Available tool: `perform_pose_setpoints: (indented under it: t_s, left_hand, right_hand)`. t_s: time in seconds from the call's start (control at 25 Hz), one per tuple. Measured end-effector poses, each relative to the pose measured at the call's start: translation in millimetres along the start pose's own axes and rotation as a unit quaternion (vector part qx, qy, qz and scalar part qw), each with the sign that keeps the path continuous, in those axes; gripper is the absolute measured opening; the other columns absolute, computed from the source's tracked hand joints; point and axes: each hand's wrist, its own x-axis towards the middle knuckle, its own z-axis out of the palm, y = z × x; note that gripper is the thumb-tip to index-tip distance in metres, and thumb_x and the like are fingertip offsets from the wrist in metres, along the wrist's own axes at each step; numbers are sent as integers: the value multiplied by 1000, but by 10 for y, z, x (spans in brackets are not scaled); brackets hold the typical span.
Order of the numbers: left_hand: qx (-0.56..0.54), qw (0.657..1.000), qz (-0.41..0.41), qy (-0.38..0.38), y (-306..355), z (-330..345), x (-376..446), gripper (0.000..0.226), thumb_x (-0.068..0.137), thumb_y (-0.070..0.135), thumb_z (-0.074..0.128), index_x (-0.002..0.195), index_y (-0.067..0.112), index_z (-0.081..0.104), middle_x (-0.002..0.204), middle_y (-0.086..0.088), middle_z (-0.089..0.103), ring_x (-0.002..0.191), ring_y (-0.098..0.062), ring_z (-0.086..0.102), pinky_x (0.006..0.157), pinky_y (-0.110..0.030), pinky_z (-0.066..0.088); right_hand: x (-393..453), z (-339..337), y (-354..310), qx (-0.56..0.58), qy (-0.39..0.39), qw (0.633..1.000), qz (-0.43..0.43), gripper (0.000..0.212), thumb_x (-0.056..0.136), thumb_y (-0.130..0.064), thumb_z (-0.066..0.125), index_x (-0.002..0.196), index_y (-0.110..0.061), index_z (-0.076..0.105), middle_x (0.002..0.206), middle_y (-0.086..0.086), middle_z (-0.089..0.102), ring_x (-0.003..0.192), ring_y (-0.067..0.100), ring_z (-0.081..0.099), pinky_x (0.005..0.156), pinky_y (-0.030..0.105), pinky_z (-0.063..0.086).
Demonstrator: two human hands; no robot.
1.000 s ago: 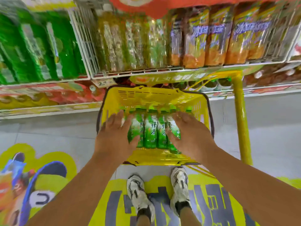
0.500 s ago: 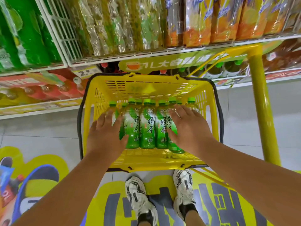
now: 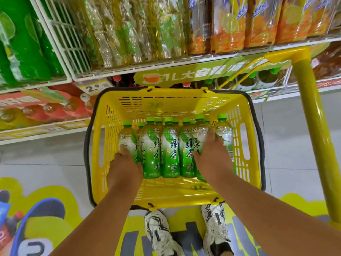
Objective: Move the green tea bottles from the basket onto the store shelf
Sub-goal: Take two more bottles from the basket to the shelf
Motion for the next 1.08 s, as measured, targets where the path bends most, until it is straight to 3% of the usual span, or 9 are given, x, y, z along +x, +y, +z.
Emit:
perform_pose_setpoints:
  t_s: [0.12,0.24,0.4,0.48,0.6,0.76,0.92,1.08]
  left_hand:
    - [31,998,-48,23,130,45,170,84,99,38,61,158,2,14,135,-20,56,119,-37,60,82,-44,52]
    - [22,996,-86,34,163,64,357,68,96,25,68,146,-2,32,131,-19,58,116,-38,64,83,-45,53]
    - [29,996,-74,50,128,42,364,59,88,28,77,127,-1,44,121,-18,62,106,-38,68,69,-40,50]
    - [-9,997,-55,52,105,12,329,64,83,34,80,126,1,46,120,-20,62,105,-41,67,66,-38,41]
    - [-96,993,-58,43,77,-100,262,69,83,34,79,135,5,44,125,-22,56,109,-46,62,71,-40,42]
    - [-223,973,-12,56,66,-446,18,58,84,25,77,131,8,48,122,-19,58,103,-41,62,73,-39,47]
    - [-299,949,35,90,97,-978,-416,61,83,29,78,134,17,48,113,0,56,91,-24,57,73,-34,45]
    - [-342,934,41,94,118,-1673,-1010,75,83,40,78,147,25,41,112,10,55,87,-15,58,71,-29,45]
  right_hand:
    - [13,121,27,42,-15,998,54,101,93,-39,71,160,-3,5,127,19,64,113,35,65,88,44,58]
    - [46,184,52,41,7,997,57,100,92,-41,73,159,-3,10,123,16,67,109,33,67,80,40,57]
    - [79,178,65,74,-6,995,61,93,90,-38,76,155,-3,19,108,13,69,99,31,69,69,34,49]
    - [77,152,76,105,-10,992,64,81,89,-35,77,147,-5,29,102,10,67,94,30,67,67,33,45]
    - [21,65,81,132,-12,989,61,69,89,-33,78,138,-8,37,98,7,66,83,25,63,63,32,45]
    - [-146,-233,41,182,-11,982,43,68,88,-36,77,138,-8,40,101,9,71,84,28,71,69,40,59]
    - [-397,-743,-94,246,-1,969,17,62,86,-38,79,135,-21,46,89,-10,68,65,0,66,52,25,50]
    - [-776,-1434,-355,313,17,949,-8,51,83,-36,82,117,-37,44,95,-22,62,68,-16,61,50,7,43]
